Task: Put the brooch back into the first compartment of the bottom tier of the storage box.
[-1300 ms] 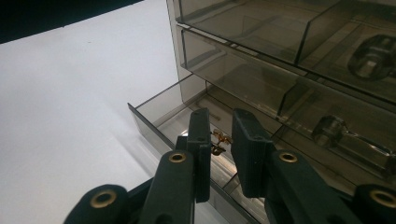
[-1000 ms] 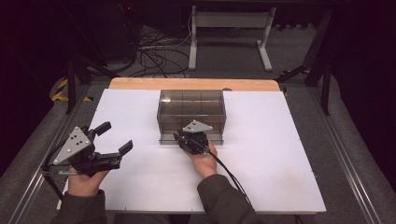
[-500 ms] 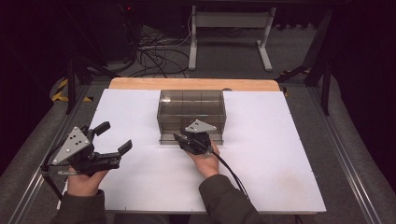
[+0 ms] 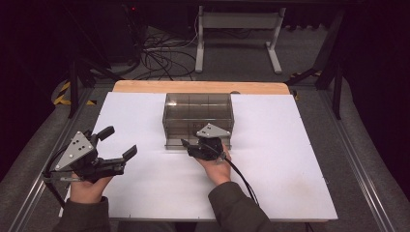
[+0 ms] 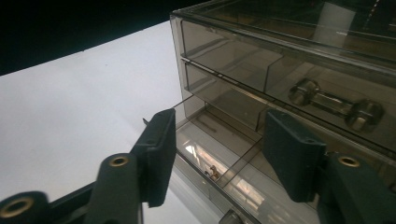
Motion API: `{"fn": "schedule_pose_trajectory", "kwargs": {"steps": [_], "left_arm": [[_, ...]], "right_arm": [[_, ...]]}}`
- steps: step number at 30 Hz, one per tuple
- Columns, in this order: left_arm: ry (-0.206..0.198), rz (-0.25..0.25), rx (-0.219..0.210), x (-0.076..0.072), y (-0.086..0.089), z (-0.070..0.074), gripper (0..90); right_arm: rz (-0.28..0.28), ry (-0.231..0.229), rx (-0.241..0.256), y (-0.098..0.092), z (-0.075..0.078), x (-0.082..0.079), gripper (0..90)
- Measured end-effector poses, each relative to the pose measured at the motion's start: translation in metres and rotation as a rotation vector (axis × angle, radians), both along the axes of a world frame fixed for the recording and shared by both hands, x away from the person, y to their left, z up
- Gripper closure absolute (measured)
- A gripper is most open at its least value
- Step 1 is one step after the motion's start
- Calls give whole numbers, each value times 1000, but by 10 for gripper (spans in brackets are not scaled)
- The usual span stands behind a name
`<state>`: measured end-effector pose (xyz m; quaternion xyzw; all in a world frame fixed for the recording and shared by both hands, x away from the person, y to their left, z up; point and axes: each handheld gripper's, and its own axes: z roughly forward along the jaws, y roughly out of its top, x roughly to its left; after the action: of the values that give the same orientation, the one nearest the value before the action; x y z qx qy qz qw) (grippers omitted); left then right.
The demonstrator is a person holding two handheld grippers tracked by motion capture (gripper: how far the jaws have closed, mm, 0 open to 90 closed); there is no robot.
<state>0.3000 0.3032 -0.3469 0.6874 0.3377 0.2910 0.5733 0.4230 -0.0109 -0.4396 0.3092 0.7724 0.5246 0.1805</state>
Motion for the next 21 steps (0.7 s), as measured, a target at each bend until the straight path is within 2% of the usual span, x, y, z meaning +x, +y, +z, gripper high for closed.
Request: {"fn": "schedule_pose_trajectory", "kwargs": {"steps": [13, 21], "left_arm": [[2, 2, 6, 1, 0, -1, 58], [-1, -1, 5, 1, -1, -1, 58]], "right_arm": [[-29, -12, -5, -16, 7, -5, 308], [-34, -44, -5, -24, 14, -13, 266]]}}
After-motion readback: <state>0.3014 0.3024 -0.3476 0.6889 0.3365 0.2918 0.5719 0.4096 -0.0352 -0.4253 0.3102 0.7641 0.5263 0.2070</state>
